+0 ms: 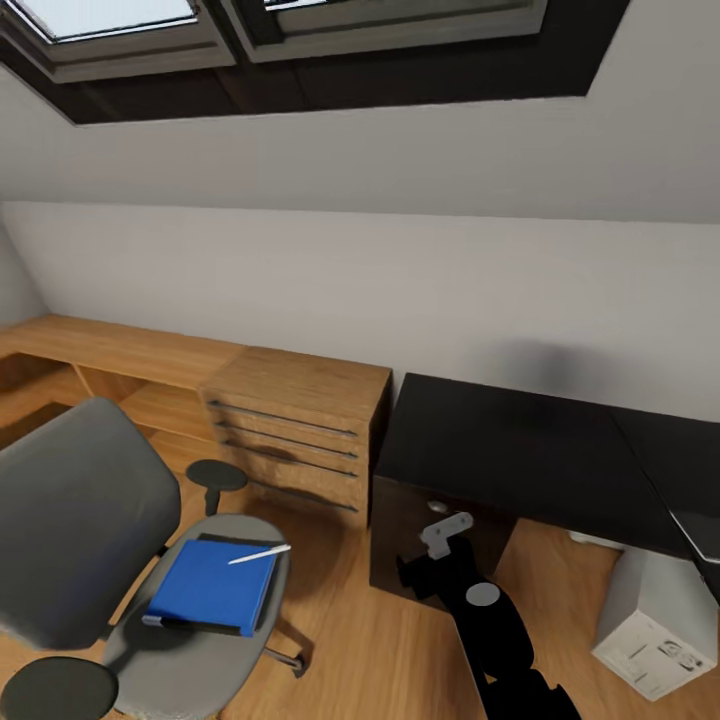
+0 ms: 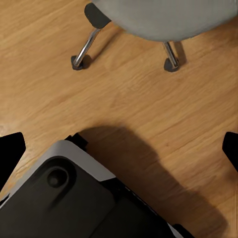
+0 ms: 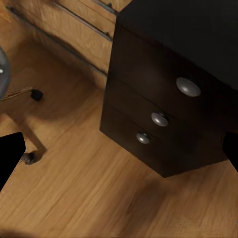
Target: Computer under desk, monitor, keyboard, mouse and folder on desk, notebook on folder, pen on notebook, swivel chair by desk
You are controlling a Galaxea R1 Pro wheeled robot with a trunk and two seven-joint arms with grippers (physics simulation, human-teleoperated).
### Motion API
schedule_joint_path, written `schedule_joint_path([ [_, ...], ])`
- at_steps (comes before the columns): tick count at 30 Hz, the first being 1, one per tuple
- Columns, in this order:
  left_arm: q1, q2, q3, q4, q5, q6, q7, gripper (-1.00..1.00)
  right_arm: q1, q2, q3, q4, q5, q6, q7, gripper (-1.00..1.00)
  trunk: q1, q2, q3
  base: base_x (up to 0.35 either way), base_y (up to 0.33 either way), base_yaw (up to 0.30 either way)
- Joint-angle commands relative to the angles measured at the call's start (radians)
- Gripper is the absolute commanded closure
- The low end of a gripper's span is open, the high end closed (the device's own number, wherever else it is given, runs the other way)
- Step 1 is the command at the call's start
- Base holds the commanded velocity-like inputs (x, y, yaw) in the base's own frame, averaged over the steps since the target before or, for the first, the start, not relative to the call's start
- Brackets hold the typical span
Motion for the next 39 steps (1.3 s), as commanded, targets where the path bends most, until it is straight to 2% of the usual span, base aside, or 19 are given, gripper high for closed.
schedule_joint_path([
  [1,0.000,0.001,0.000,0.002,0.003,0.003,-0.006,-1.00,-0.001,0.000,0.002,-0.002,0.010,0.005,0.008,-1.00,0.000,-0.001,0.000,0.000,0.000,0.256],
  [2,-0.001,0.001,0.001,0.011,0.003,0.006,-0.046,-1.00,-0.001,0.000,0.004,-0.002,0.011,0.007,0.008,-1.00,0.000,-0.001,0.001,0.000,0.000,0.231],
  [6,-0.001,0.001,0.001,0.016,0.003,0.007,-0.060,-1.00,-0.001,0.000,0.006,-0.002,0.011,0.008,0.008,-1.00,0.000,-0.001,0.004,0.000,0.000,0.229],
  [28,-0.001,0.001,0.002,0.038,0.002,0.011,-0.071,-1.00,-0.002,0.000,0.007,-0.001,0.011,0.010,0.008,-1.00,0.000,-0.001,0.015,0.000,0.000,0.256],
  [29,0.002,0.003,-0.001,0.050,0.001,0.014,-0.093,-1.00,-0.017,0.000,0.003,0.014,0.013,0.010,0.011,-1.00,0.000,-0.001,0.015,0.000,0.000,0.275],
  [36,0.011,0.020,0.000,0.090,0.002,0.015,-0.125,-1.00,-0.086,0.000,-0.006,0.126,0.012,0.010,0.043,-1.00,0.000,-0.001,0.016,0.000,0.000,0.276],
  [39,0.014,0.032,0.003,0.126,0.004,0.015,-0.183,-1.00,-0.128,0.000,-0.008,0.196,0.009,0.009,0.098,-1.00,0.000,-0.001,0.016,0.000,0.000,0.276],
])
